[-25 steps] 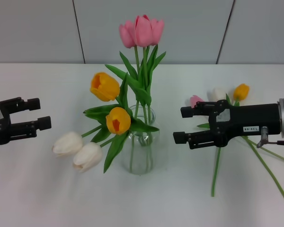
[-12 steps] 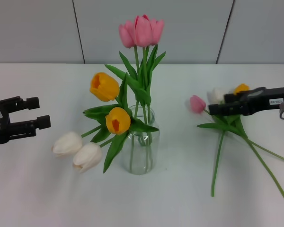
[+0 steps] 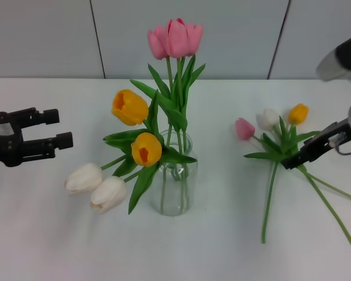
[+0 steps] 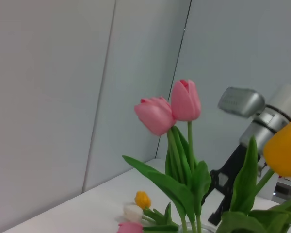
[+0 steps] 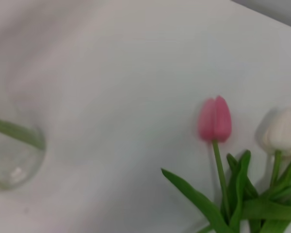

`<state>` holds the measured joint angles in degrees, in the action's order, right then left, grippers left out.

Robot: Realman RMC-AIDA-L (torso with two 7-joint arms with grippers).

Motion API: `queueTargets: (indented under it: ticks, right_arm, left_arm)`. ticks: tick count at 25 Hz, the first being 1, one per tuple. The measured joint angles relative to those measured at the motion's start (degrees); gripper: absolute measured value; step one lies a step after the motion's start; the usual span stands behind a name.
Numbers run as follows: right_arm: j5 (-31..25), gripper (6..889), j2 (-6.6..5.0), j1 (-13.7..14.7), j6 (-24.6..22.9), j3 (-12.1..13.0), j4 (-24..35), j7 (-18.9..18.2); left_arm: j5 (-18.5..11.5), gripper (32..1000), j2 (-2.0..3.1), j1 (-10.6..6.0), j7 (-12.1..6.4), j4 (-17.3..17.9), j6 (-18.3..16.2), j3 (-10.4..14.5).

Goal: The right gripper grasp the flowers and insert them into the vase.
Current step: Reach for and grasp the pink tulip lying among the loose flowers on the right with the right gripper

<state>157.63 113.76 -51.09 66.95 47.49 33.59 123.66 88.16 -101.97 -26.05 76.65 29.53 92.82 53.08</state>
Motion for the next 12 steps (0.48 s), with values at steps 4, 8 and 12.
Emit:
queueTargets:
  ticks: [4, 8, 12]
  right_arm:
    - [2.8, 846, 0.67, -0.37, -4.04, 0.05, -3.14, 0.3]
    - [3.2, 846, 0.78, -0.17, -7.62, 0.15, -6.51, 0.06]
    - [3.26, 845, 1.91, 0.43, -10.66, 0.15, -7.26, -0.34]
  left_arm:
    - [0.05, 826, -0.38, -0.68, -0.01, 0.0, -0.16, 0.01]
    - [0.05, 826, -0.46, -0.79, -0.01, 0.0, -0.17, 0.0]
    - [0.27, 825, -0.67, -0.48, -0.01, 0.0, -0.23, 0.0]
